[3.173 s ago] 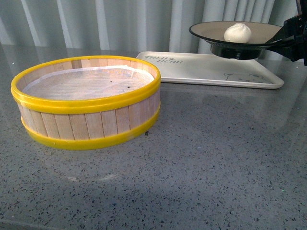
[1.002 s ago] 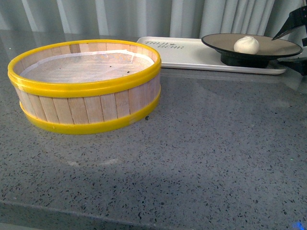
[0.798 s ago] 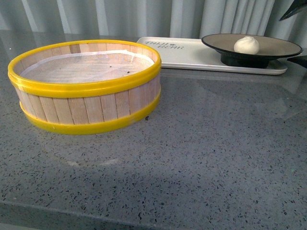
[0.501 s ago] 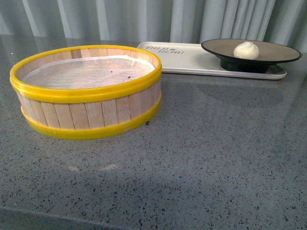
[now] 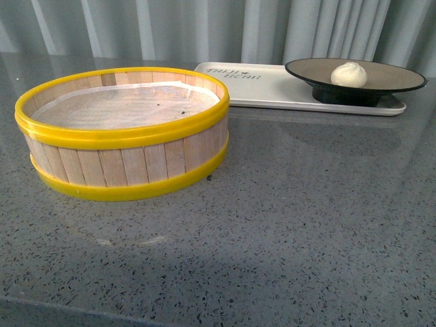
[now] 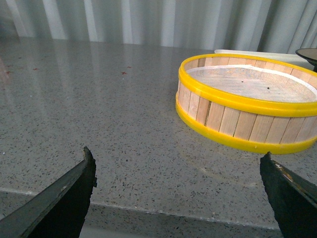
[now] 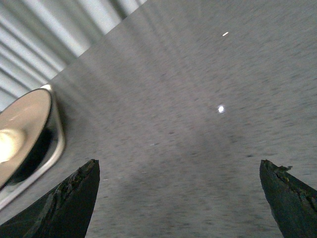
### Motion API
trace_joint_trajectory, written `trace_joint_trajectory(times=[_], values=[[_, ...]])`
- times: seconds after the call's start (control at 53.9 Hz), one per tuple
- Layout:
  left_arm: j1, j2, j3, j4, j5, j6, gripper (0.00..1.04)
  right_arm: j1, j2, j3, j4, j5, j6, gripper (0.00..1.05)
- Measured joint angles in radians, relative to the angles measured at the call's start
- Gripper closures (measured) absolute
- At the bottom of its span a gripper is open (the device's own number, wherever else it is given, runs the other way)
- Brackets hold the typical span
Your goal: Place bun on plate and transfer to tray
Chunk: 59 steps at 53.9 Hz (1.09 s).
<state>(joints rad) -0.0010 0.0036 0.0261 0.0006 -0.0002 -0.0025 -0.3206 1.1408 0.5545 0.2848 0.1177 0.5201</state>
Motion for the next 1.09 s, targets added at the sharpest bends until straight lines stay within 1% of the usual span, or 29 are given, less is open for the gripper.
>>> trace_joint_trajectory(times=[0.019, 0.037, 0.056, 0.074, 0.111, 0.167, 0.26, 0.501, 0.52, 0.798, 0.835, 0.854, 0.909, 0.984, 1.095], values=[[0.000, 0.000, 0.000, 0.000, 0.000, 0.000, 0.07, -0.018, -0.019, -0.033, 0.064, -0.069, -0.048, 0.13], [0.000, 0.000, 0.000, 0.000, 0.000, 0.000, 0.07, -0.037, -0.047, -0.085, 0.167, -0.183, -0.125, 0.18], [0.000, 0.000, 0.000, 0.000, 0.000, 0.000, 0.07, -0.045, -0.069, -0.121, 0.229, -0.249, -0.166, 0.22], [0.000, 0.000, 0.000, 0.000, 0.000, 0.000, 0.07, -0.047, -0.109, -0.172, 0.295, -0.332, -0.241, 0.27], [0.000, 0.000, 0.000, 0.000, 0.001, 0.000, 0.07, -0.033, -0.194, -0.244, 0.319, -0.423, -0.354, 0.36], [0.000, 0.000, 0.000, 0.000, 0.000, 0.000, 0.07, 0.006, -0.320, -0.325, 0.274, -0.433, -0.431, 0.48], [0.000, 0.000, 0.000, 0.000, -0.003, 0.000, 0.07, 0.050, -0.431, -0.387, 0.243, -0.380, -0.484, 0.66], [0.000, 0.000, 0.000, 0.000, 0.000, 0.000, 0.07, 0.131, -0.546, -0.449, 0.193, -0.296, -0.509, 1.02], [0.000, 0.000, 0.000, 0.000, 0.000, 0.000, 0.07, 0.138, -0.556, -0.454, 0.188, -0.290, -0.513, 1.04], [0.000, 0.000, 0.000, 0.000, 0.000, 0.000, 0.07, 0.201, -0.664, -0.492, 0.123, -0.227, -0.515, 1.03], [0.000, 0.000, 0.000, 0.000, 0.000, 0.000, 0.07, 0.222, -0.679, -0.496, 0.111, -0.199, -0.515, 1.03], [0.000, 0.000, 0.000, 0.000, 0.000, 0.000, 0.07, 0.241, -0.689, -0.499, 0.103, -0.164, -0.515, 1.03], [0.000, 0.000, 0.000, 0.000, 0.000, 0.000, 0.07, 0.286, -0.712, -0.505, 0.087, -0.128, -0.515, 1.03], [0.000, 0.000, 0.000, 0.000, 0.000, 0.000, 0.07, 0.314, -0.742, -0.512, 0.067, -0.127, -0.517, 1.03], [0.000, 0.000, 0.000, 0.000, 0.000, 0.000, 0.07, 0.317, -0.772, -0.523, 0.049, -0.118, -0.517, 1.03]])
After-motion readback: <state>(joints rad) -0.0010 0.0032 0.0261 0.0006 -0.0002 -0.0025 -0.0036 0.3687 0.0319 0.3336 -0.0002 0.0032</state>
